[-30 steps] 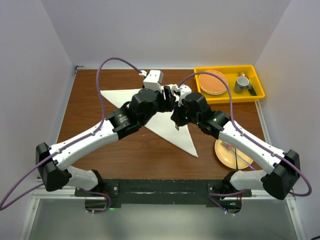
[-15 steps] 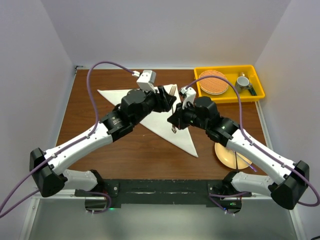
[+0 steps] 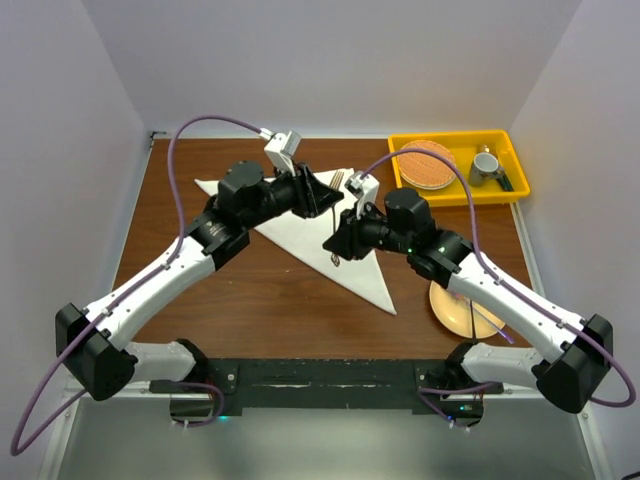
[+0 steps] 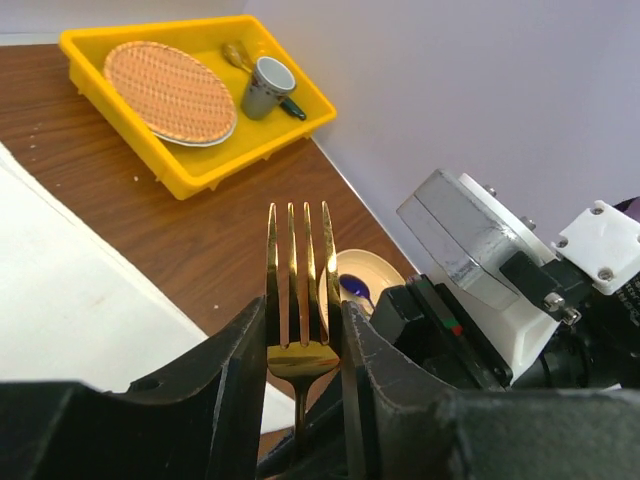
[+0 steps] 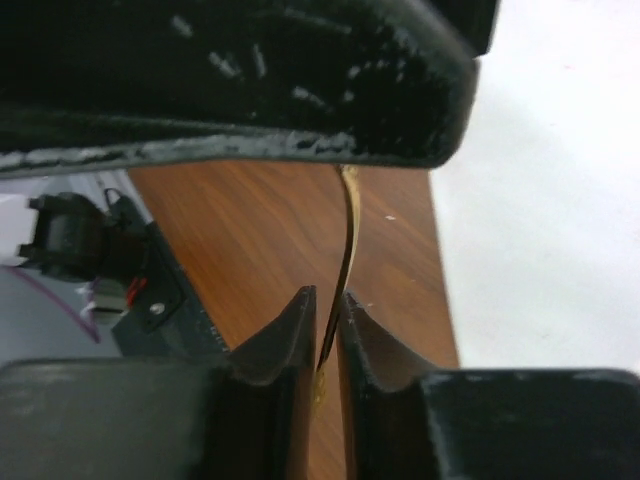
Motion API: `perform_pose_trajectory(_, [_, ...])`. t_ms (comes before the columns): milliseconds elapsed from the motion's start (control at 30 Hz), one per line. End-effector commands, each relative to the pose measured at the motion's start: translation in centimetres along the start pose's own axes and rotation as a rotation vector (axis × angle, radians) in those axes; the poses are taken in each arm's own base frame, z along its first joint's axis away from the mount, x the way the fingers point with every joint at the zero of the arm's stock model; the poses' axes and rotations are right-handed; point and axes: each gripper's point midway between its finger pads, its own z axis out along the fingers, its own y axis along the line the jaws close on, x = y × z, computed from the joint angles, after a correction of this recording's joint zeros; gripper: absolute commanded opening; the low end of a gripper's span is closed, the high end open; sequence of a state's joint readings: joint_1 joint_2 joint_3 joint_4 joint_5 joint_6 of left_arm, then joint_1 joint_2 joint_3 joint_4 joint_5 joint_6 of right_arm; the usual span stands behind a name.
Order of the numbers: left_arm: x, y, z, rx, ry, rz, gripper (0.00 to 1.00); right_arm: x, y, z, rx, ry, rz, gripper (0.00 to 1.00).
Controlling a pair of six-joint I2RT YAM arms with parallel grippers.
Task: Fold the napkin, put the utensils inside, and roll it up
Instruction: Pass the utensil from the right arm to the left, then pass the utensil from the left arm to the right
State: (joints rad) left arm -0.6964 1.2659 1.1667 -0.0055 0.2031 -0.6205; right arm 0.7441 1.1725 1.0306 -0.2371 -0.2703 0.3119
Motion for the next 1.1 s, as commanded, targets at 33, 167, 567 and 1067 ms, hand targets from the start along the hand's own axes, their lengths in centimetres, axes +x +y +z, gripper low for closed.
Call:
perform_pose_trajectory(33, [-1.9,-3.1,-1.7,0.254,0.026,0.124,0.10,-0.6,3.5,-1.6,-0.258,0.059,-0.045,0.43])
perform_pose_trajectory(167, [-1.1,-3.4,-2.9,0.352,0.069,0.131,0.08,-1.9,3.4,-3.1,-0.418,-0.012,-0.004,0.63])
perform_pose_trajectory(567, [-1.2,-5.8,-5.1,0.532,0.022,0.048,0.08,-3.8,5.7,-3.9,-0.618,-0.103,-0.014,0.54])
perform_pose_trajectory(1067, [-2.7,-5.3,-7.1,0.614,-0.052,0.003,0.07,-3.3,6.5,-3.9,-0.689,-0.132,0.018,0.23])
